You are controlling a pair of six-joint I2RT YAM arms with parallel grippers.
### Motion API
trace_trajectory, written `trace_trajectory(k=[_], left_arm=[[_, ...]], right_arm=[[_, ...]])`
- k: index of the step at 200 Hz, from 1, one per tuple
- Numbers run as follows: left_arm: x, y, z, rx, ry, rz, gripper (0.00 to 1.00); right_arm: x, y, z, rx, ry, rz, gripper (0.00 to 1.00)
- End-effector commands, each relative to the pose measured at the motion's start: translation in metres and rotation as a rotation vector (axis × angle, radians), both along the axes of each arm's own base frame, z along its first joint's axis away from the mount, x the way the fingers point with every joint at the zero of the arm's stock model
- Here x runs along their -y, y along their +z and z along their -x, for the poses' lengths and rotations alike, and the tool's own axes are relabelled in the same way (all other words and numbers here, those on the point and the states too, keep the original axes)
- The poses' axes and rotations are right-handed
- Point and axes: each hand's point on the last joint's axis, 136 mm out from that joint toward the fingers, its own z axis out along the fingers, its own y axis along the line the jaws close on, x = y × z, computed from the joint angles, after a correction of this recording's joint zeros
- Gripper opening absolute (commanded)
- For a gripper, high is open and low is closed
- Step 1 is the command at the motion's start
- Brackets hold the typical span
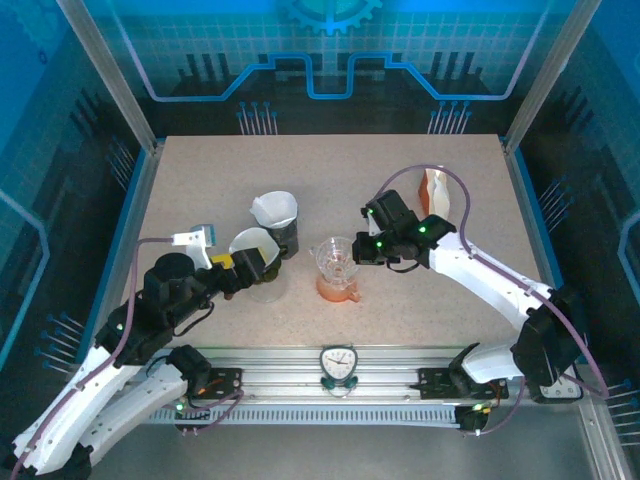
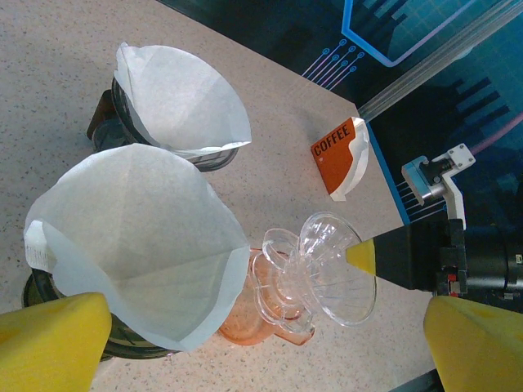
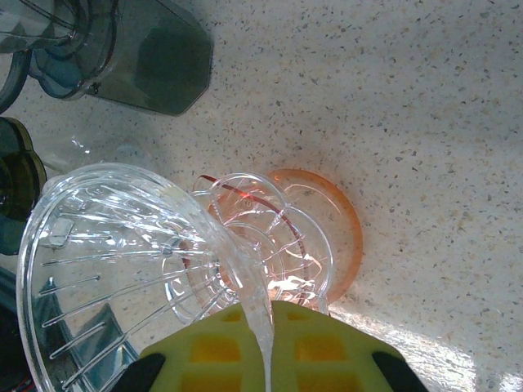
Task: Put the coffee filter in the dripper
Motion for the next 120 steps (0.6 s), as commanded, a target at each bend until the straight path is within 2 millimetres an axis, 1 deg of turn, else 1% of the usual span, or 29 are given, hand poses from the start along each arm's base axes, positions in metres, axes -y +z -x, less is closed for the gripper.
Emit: trace_trajectory(k=[1,39,61,83,99,120], left_arm=[[-0.006,0.005,0.000,0.025,0.015,-0.021,0.99],[-0.006,0.005,0.000,0.026,0.016,-0.021,0.99],[-0.005,0.006,0.000,0.027,0.014,-0.017,0.99],[-0.005,0.006,0.000,0.028,0.012,-0.020,0.99],[-0.006,0.006,0.000,0.029,0.014,-0.020,0.99],[-0.007,0.007,0.000,0.032,0.020,-0.024,0.99]], right_arm=[[-0.009,0.009,-0.003,0.027,0.024,-0.015,0.03],[-0.006,0.006,-0.002,0.023,0.018,-0.002,0.24],[-0.004,0.008,-0.003,0.033,0.011,0.000,0.41],[-0.001,0.014,-0.003,0.055,0.002,-0.003,0.55],[0.005,0.020,-0.004,0.081,-0.014,0.000,0.60],[0.017,0.030,-0.007,0.135,-0.047,0.020,0.62]])
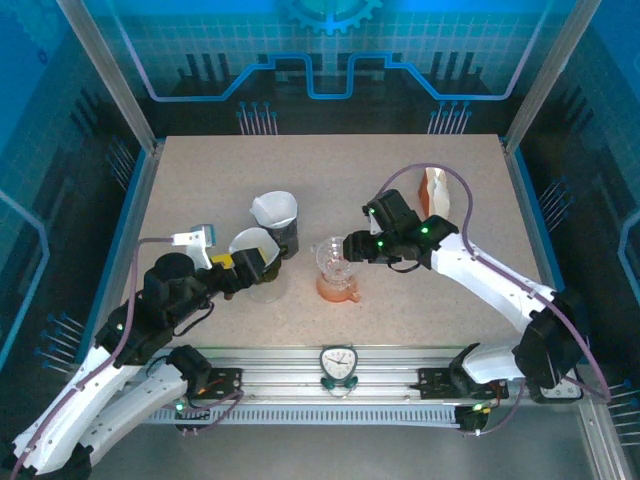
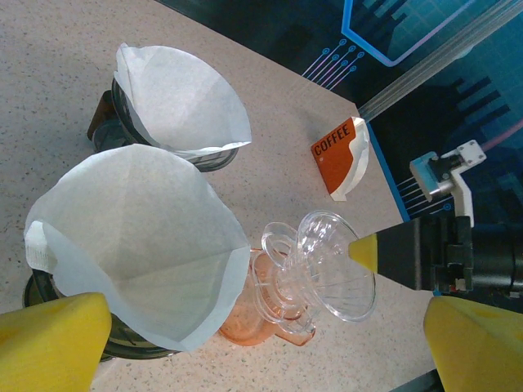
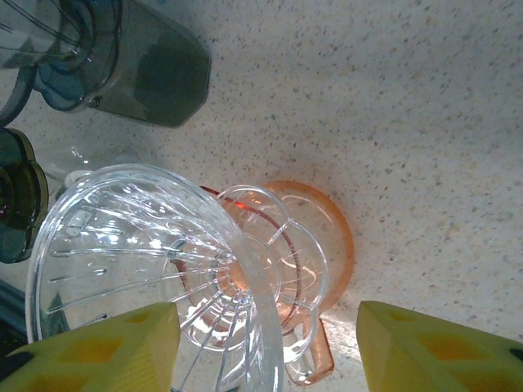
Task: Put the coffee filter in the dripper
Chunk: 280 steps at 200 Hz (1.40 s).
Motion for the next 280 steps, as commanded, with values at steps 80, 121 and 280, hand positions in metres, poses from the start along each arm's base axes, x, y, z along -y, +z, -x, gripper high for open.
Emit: trace_trajectory(k=[80,121,280], left_arm=[[-0.023,0.007,-0.003,0.037,0.094,-0.077,0.99],[-0.013,0.011,-0.002,0.054,0.041,-0.058,0.99],[-0.006,0.011,-0.009,0.049,0.030,-0.051,0.99]], right_arm=[[0.086,0.035,-0.070,0.259,-0.229,0.123,0.64],[0.133,0.014,-0.126,0.260,-0.321,0.291,0.53],[0.224,-0.036,-0.206,0.176,-0.508,0.305,0.34]])
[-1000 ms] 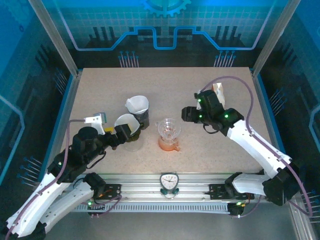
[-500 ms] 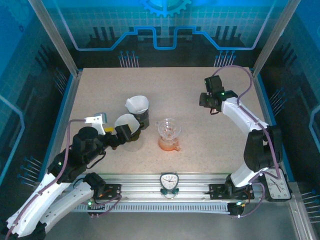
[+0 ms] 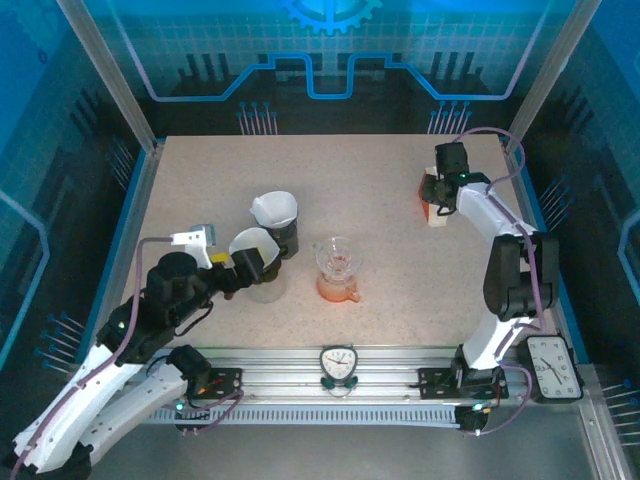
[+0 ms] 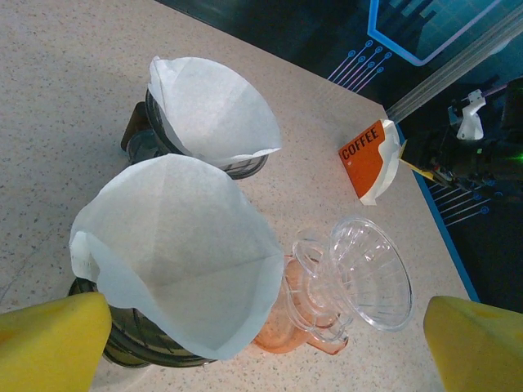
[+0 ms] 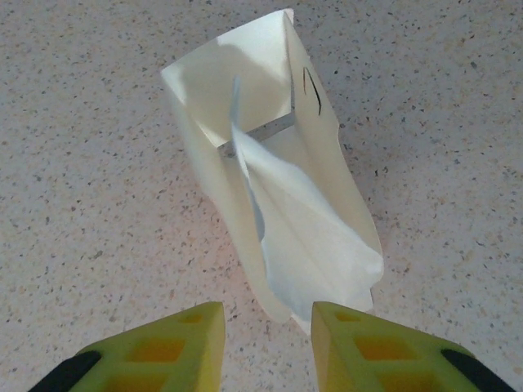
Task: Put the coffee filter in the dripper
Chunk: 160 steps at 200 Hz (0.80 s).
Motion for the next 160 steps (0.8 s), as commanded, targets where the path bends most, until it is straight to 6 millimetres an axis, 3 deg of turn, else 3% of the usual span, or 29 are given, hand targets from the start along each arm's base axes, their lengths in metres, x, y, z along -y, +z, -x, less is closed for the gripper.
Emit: trace_trajectory(k=[1,90,160], left_arm=[[0.003,0.019,-0.003,0.045,-0.008,0.023,0.99],[0.007,0.018,-0.010,0.029,-0.005,0.024,0.99],[0.010,0.017,-0.012,0.023,-0.007,0.027,0.99]], right_arm=[[0.002,0.006,-0.017,0.040,0.017,-0.034,0.34],[0.012,-0.010,-0.030,0.030,0.003,-0.033,0.26],[0.009,-0.019,-0.036,0.012,0.022,-0.046,0.20]])
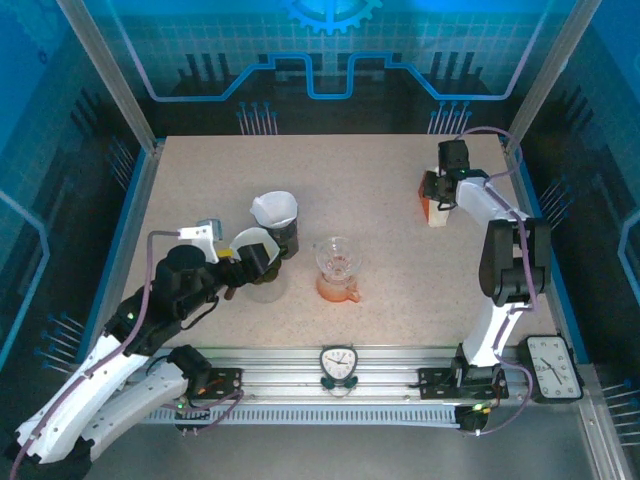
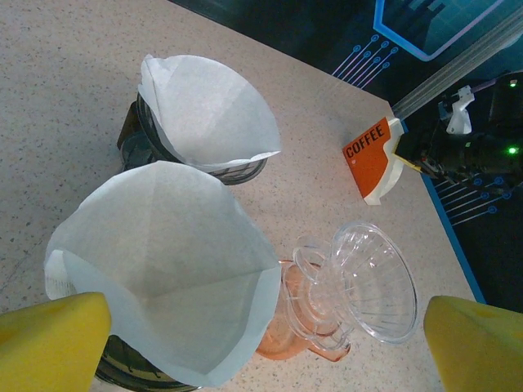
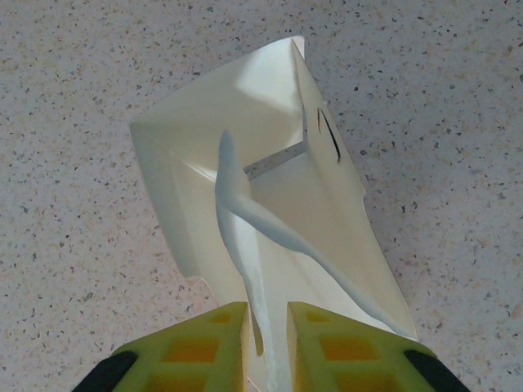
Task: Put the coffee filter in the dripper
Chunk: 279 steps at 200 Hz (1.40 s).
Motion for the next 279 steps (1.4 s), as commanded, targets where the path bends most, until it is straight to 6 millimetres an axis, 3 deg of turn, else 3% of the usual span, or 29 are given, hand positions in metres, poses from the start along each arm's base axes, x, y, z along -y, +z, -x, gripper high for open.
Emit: trace_trajectory(k=[1,37,78,118,163,211,247,279], left_arm=[[0.002,0.020,-0.001,0.040,-0.007,0.039,0.99],[0.003,0.019,-0.002,0.036,-0.006,0.035,0.99],[0.003,0.018,-0.002,0.035,-0.008,0.039,0.99],[0.005,0.023,-0.002,0.045,-0.018,0.049,0.99],[0.007,0.029,0.001,0.054,-0.037,0.059,0.99],[0.004,0.033,0.007,0.057,-0.039,0.065,0.99],[0.004,0.033,0.011,0.050,-0.048,0.072,0.99],[0.003,0.031,0.014,0.045,-0.050,0.082,0.99]], right_arm=[[0.004,0.001,-0.009,0.010,0.008,-0.006,0.20],[0.004,-0.001,-0.009,0.006,0.011,-0.009,0.12],[0.004,0.014,-0.003,0.039,0.009,-0.009,0.00],[0.003,0.026,0.015,0.040,-0.001,-0.009,0.00],[-0.001,0.038,0.050,0.037,-0.027,-0.026,0.00],[-0.013,0.058,0.101,0.065,-0.006,-0.064,0.00],[-0.038,0.076,0.146,0.105,0.058,-0.150,0.00],[-0.075,0.100,0.182,0.137,0.184,-0.209,0.00]])
